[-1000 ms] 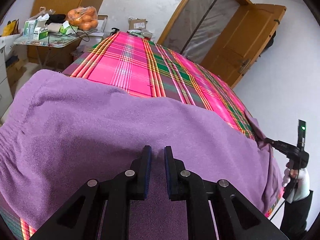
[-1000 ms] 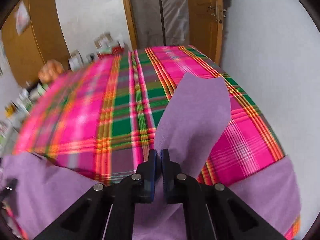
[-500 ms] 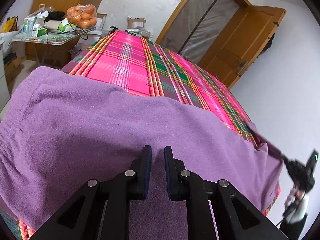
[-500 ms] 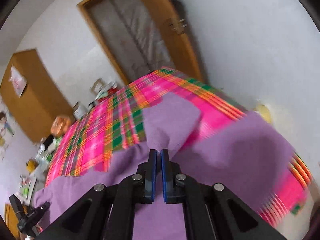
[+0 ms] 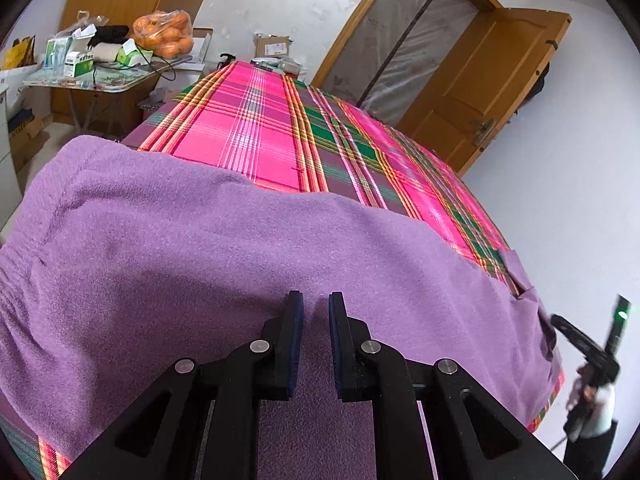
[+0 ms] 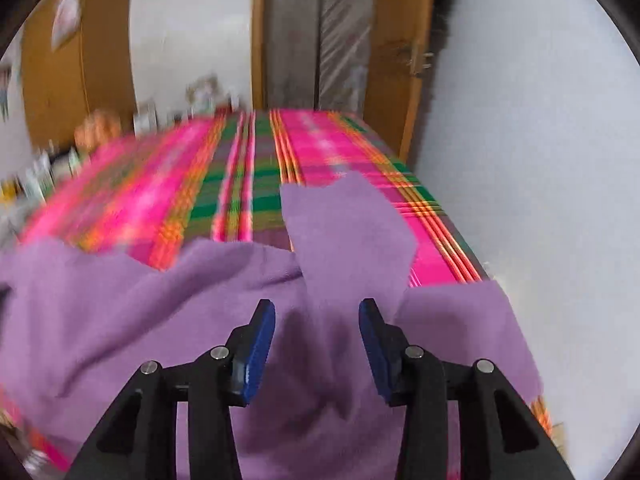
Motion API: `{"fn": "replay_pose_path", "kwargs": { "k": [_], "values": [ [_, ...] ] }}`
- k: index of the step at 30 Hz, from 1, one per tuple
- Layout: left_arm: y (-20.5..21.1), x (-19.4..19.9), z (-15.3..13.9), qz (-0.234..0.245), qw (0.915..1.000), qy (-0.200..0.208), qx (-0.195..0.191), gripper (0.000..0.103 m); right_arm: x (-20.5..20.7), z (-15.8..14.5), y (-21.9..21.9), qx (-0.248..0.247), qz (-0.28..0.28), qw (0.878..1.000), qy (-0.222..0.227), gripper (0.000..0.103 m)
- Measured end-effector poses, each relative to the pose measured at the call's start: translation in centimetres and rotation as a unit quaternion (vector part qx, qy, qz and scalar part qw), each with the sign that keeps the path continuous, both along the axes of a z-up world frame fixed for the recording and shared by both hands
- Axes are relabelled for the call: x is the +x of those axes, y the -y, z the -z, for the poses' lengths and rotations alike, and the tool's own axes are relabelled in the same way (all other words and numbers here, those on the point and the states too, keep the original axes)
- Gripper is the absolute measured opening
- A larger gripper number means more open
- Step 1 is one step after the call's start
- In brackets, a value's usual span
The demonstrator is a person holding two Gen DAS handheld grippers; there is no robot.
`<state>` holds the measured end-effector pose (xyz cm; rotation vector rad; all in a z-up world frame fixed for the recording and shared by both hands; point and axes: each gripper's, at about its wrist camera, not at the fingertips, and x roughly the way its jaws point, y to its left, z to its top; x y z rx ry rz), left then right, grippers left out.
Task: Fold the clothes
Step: 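Open the right gripper to release the sweater corner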
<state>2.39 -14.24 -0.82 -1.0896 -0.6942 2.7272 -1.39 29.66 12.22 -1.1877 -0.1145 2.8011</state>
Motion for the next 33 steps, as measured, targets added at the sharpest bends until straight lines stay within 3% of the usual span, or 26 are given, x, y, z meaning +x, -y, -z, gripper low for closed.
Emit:
{"fn": "replay_pose_path", "kwargs": {
  "k": [3,4,5,6,8,11,14,16,20,22,23,25,30,33],
  "values": [
    [0.0,-0.1,0.0,0.000,1.0000,0.000,0.002,0.013,-3.6,1.8,-0.2,0.028,0.009,0.998,0.051,0.044],
    [0.1,0.0,0.0,0.000,1.0000,0.000,0.002,0.013,-4.2,1.8,-0.4,0.024,0.010,0.998,0.051,0.040],
    [0.1,0.0,0.0,0.000,1.0000,0.000,0.002,0.013,-4.8,1.8,-0.7,0.020,0.011,0.999,0.049,0.028],
    [0.2,0.0,0.0,0.000,1.0000,0.000,0.002,0.013,-5.5,1.4,-1.2,0.028,0.026,0.998,0.045,0.005],
    [0.2,0.0,0.0,0.001,1.0000,0.000,0.002,0.013,-5.2,0.6,-2.3,-0.003,0.031,0.999,0.023,0.005],
    [0.4,0.0,0.0,0.002,1.0000,0.000,0.004,0.013,-2.2,-2.5,-4.4,-0.068,0.050,0.995,-0.049,0.005],
    [0.5,0.1,0.0,0.002,1.0000,0.000,0.004,0.013,2.2,-4.7,-6.2,-0.116,0.082,0.984,-0.110,0.005],
    [0.5,0.1,0.0,0.002,1.0000,0.000,0.004,0.013,6.0,-4.6,-8.1,-0.144,0.122,0.973,-0.132,0.005],
    [0.5,0.1,0.0,0.004,1.0000,0.001,0.004,0.013,10.3,0.2,-13.9,-0.214,0.214,0.949,-0.086,0.007],
    [0.2,0.1,-0.2,0.004,1.0000,0.001,-0.006,0.014,10.8,3.0,-16.2,-0.261,0.241,0.934,-0.049,0.024],
    [0.0,0.1,-0.3,0.004,0.9999,0.002,-0.013,0.015,11.3,3.4,-16.3,-0.258,0.240,0.935,-0.051,0.029],
    [-0.6,0.4,-0.7,0.005,0.9995,0.001,-0.031,0.017,11.8,2.7,-15.8,-0.218,0.224,0.948,-0.065,0.038],
    [-3.0,1.3,-1.9,0.034,0.9986,-0.014,-0.038,0.018,12.3,1.1,-13.9,-0.133,0.151,0.977,-0.073,0.041],
    [-5.1,1.7,-2.7,0.060,0.9968,-0.027,-0.046,0.020,12.4,0.6,-13.0,-0.104,0.114,0.986,-0.071,0.041]
  ]
}}
